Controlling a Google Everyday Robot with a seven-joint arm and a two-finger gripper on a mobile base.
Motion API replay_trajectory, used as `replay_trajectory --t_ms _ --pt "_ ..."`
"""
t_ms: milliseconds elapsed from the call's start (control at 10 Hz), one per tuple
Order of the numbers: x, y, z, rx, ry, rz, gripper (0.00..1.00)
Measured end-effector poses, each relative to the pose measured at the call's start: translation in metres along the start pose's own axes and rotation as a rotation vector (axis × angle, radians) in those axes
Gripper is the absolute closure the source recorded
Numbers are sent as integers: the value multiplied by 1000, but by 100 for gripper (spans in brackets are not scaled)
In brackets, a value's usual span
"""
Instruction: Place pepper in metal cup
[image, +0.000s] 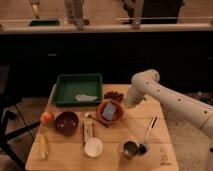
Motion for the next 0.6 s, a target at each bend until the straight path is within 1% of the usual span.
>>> replay_trajectory --t_ms 200,300,400,600 --pt "15 -11 4 2 19 6 31" --pt "20 -13 3 7 22 8 24" --pt "22 -17 3 18 24 4 20" --pt "26 -21 3 55 25 -10 20"
